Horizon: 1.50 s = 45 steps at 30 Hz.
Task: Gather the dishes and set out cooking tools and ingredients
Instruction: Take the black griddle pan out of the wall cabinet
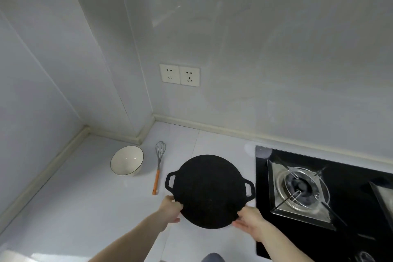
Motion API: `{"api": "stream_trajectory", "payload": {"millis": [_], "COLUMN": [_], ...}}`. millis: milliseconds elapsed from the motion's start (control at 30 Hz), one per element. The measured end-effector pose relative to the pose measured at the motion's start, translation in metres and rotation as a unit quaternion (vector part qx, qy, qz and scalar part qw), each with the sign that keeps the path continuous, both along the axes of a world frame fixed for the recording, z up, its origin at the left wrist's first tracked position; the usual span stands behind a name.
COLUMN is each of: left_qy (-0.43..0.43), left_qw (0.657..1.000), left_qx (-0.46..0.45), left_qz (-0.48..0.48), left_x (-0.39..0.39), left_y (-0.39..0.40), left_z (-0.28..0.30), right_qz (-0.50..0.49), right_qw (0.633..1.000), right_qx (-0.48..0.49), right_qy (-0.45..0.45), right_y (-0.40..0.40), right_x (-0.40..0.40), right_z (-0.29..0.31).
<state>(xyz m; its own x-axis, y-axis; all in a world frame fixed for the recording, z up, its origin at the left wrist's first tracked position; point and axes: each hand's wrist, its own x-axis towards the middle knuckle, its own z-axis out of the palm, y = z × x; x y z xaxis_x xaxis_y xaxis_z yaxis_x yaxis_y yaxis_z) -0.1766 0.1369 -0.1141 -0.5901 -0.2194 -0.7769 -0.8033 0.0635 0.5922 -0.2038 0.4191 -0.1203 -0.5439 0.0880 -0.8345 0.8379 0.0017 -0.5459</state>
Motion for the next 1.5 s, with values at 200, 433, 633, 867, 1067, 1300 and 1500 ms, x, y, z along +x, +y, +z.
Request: {"api": "stream_trajectory", "payload": {"millis": [200, 433, 633, 867, 1067, 1300, 1500], "left_qy": [0.008, 0.032, 0.042, 0.048, 0.052, 0.081, 0.124], "left_qw": [0.996, 0.992, 0.990, 0.995, 0.998, 0.986, 0.957], "left_qx": [0.068, 0.084, 0.096, 0.075, 0.033, -0.042, -0.123], "left_qz": [0.061, 0.091, 0.093, 0.038, -0.013, -0.141, -0.233], "left_x": [-0.033, -0.069, -0.083, -0.085, -0.069, -0.022, 0.018], "left_y": [-0.009, -0.017, -0.020, -0.021, -0.020, -0.011, -0.007], "left_z": [-0.003, -0.007, -0.008, 0.002, 0.011, 0.020, 0.027], "right_qz": [-0.019, -0.062, -0.068, -0.060, -0.054, 0.065, 0.202], "right_qw": [1.000, 0.997, 0.996, 0.994, 0.993, 0.992, 0.965], "right_qx": [-0.016, -0.044, -0.046, -0.076, -0.082, 0.005, 0.105], "right_qy": [-0.015, 0.010, 0.022, 0.047, 0.058, 0.109, 0.127], "right_y": [-0.013, -0.023, -0.023, -0.030, -0.028, -0.019, -0.027], "right_x": [-0.031, -0.065, -0.080, -0.081, -0.060, -0.018, 0.016], "right_z": [0.000, 0.011, 0.008, 0.012, 0.021, 0.033, 0.040]}}
